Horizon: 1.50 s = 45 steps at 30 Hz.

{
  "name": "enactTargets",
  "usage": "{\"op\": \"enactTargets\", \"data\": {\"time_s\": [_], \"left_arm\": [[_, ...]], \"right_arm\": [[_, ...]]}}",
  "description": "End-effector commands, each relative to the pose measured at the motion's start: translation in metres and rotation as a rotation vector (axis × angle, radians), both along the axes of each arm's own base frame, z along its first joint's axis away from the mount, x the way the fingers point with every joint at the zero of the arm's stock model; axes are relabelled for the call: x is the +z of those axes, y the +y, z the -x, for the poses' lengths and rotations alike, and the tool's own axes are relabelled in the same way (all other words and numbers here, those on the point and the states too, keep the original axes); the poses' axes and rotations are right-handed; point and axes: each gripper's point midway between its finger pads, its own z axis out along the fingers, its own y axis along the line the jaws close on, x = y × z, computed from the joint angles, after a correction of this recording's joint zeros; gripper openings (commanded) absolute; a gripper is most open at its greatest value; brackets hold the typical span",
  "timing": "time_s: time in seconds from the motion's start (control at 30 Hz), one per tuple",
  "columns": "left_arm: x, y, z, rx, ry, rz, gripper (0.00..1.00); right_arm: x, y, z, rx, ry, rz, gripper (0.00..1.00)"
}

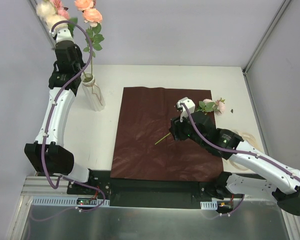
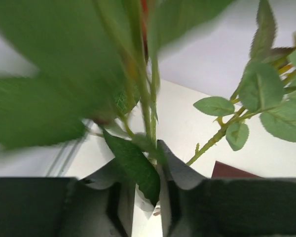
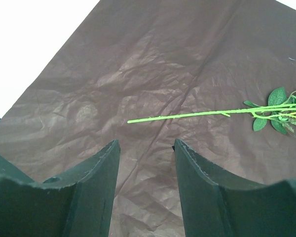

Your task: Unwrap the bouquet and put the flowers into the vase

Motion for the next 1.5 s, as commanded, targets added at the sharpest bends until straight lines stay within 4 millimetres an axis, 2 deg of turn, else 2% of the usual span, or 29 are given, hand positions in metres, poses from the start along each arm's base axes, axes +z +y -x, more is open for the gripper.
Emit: {"op": "enactTargets", "data": {"time_s": [0.0, 0.03, 0.13, 0.17, 0.23, 0.27, 0.33, 0.37, 0.43, 0.53, 0.57, 0.63, 0.67, 0.7, 0.73, 0.77, 0.83, 0.87, 0.97, 1.03, 1.07, 1.13, 1.17, 1.2, 1.27, 1.33, 1.37, 1.43, 1.47], "left_arm": [[0.008, 0.008, -0.005, 0.058, -0.084, 0.046, 0.25], [0.007, 0.009, -0.005, 0.061, -0.081, 0.046, 0.32], [0.006, 0.009, -0.003, 0.064, -0.08, 0.048, 0.44], [0.008, 0.009, 0.0, 0.062, -0.085, 0.049, 0.55], [0.011, 0.008, 0.004, 0.056, -0.093, 0.053, 0.68], [0.013, 0.007, 0.01, 0.053, -0.101, 0.06, 0.82], [0.024, 0.005, 0.024, 0.046, -0.142, 0.093, 0.94], [0.022, 0.004, 0.029, 0.045, -0.142, 0.1, 0.99], [0.025, 0.002, 0.039, 0.043, -0.164, 0.134, 0.99], [0.035, -0.011, 0.064, -0.016, -0.209, 0.208, 0.99], [0.03, -0.023, 0.066, -0.078, -0.191, 0.24, 0.99], [0.023, -0.042, 0.074, -0.155, -0.156, 0.316, 0.99], [0.013, -0.059, 0.076, -0.233, -0.126, 0.345, 0.99], [0.01, -0.085, 0.08, -0.37, -0.095, 0.379, 0.98], [0.006, -0.101, 0.081, -0.436, -0.071, 0.405, 0.94], [-0.001, -0.122, 0.086, -0.509, -0.04, 0.424, 0.92], [-0.01, -0.153, 0.096, -0.619, 0.004, 0.449, 0.91], [-0.022, -0.182, 0.107, -0.697, 0.046, 0.445, 0.91], [-0.051, -0.221, 0.125, -0.819, 0.134, 0.405, 0.94], [-0.069, -0.256, 0.143, -0.971, 0.208, 0.384, 0.93], [-0.082, -0.263, 0.149, -0.989, 0.251, 0.389, 0.93], [-0.092, -0.278, 0.164, -1.055, 0.282, 0.369, 0.93], [-0.1, -0.28, 0.168, -1.065, 0.296, 0.356, 0.94], [-0.103, -0.282, 0.172, -1.08, 0.298, 0.332, 0.94], [-0.103, -0.285, 0.18, -1.1, 0.288, 0.305, 0.94], [-0.098, -0.286, 0.185, -1.12, 0.266, 0.28, 0.95], [-0.098, -0.286, 0.187, -1.126, 0.263, 0.274, 0.95], [-0.095, -0.286, 0.19, -1.139, 0.247, 0.255, 0.96], [-0.095, -0.287, 0.192, -1.144, 0.248, 0.251, 0.96]], "right_arm": [[0.007, 0.002, -0.001, -0.012, -0.005, -0.038, 0.51], [0.006, 0.002, -0.001, -0.013, -0.004, -0.035, 0.51], [0.007, 0.001, -0.001, -0.015, -0.007, -0.037, 0.51], [0.008, 0.001, -0.001, -0.015, -0.007, -0.037, 0.51], [0.007, 0.001, -0.002, -0.017, -0.006, -0.034, 0.51], [0.006, 0.002, -0.002, -0.017, -0.005, -0.031, 0.51], [0.006, 0.004, -0.002, -0.027, 0.011, -0.045, 0.51], [0.005, 0.005, -0.003, -0.033, 0.021, -0.048, 0.51], [0.003, 0.008, -0.004, -0.038, 0.029, -0.05, 0.51], [-0.005, 0.006, -0.011, -0.115, 0.058, -0.041, 0.51], [-0.015, 0.001, -0.015, -0.164, 0.086, -0.005, 0.52], [-0.021, -0.009, -0.026, -0.315, 0.141, -0.022, 0.58], [-0.043, -0.023, -0.03, -0.387, 0.214, 0.043, 0.59], [-0.051, -0.026, -0.032, -0.429, 0.265, 0.04, 0.59], [-0.06, -0.02, -0.029, -0.434, 0.351, 0.012, 0.59], [-0.077, -0.027, -0.035, -0.483, 0.42, 0.027, 0.59], [-0.095, -0.026, -0.033, -0.53, 0.54, -0.005, 0.59], [-0.108, -0.035, -0.037, -0.587, 0.592, 0.01, 0.59], [-0.123, -0.044, -0.044, -0.721, 0.658, -0.018, 0.59], [-0.125, -0.046, -0.05, -0.791, 0.679, -0.055, 0.59], [-0.13, -0.047, -0.056, -0.865, 0.712, -0.093, 0.59], [-0.134, -0.047, -0.061, -0.934, 0.771, -0.118, 0.59], [-0.146, -0.053, -0.059, -1.007, 0.827, -0.094, 0.58], [-0.142, -0.05, -0.067, -1.031, 0.836, -0.109, 0.57], [-0.152, -0.058, -0.067, -1.125, 0.866, -0.067, 0.56], [-0.154, -0.056, -0.075, -1.195, 0.879, -0.095, 0.55], [-0.164, -0.057, -0.077, -1.226, 0.908, -0.084, 0.54], [-0.168, -0.05, -0.083, -1.254, 0.957, -0.117, 0.51], [-0.178, -0.05, -0.085, -1.278, 0.983, -0.107, 0.48]]}}
